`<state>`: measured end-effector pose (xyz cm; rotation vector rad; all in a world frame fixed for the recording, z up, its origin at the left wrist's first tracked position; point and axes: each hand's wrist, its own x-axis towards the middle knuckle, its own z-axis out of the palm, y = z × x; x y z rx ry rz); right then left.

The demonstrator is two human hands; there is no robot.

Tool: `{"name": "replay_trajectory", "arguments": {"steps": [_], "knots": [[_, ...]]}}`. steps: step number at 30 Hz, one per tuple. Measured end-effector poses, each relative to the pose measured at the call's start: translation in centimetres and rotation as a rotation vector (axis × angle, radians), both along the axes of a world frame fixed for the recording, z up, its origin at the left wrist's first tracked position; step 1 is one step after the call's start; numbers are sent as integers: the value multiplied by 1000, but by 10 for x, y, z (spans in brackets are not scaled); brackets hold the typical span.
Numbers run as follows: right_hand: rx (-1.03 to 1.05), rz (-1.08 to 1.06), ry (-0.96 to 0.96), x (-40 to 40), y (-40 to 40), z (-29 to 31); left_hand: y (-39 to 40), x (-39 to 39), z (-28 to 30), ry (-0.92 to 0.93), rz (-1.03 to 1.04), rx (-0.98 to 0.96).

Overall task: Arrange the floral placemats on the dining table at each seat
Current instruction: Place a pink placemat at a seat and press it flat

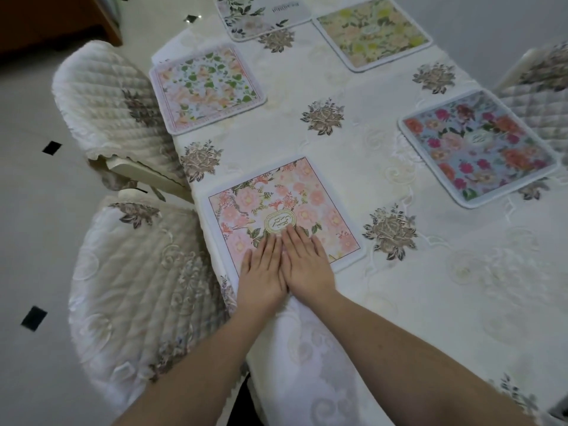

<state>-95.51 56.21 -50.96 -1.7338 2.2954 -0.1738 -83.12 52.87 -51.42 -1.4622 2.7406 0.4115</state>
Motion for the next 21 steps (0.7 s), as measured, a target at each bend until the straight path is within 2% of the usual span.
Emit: {"name": "replay_trajectory", "arguments": {"steps": [5, 14, 21], "knots": [[20, 78, 27, -26, 6, 0, 0, 3, 5, 1, 73, 42], [-13, 70, 60, -101, 21, 1, -10, 25, 11, 14, 127, 39], [-9, 80, 43, -105, 22, 4, -21, 48, 13, -22, 110, 51]]}}
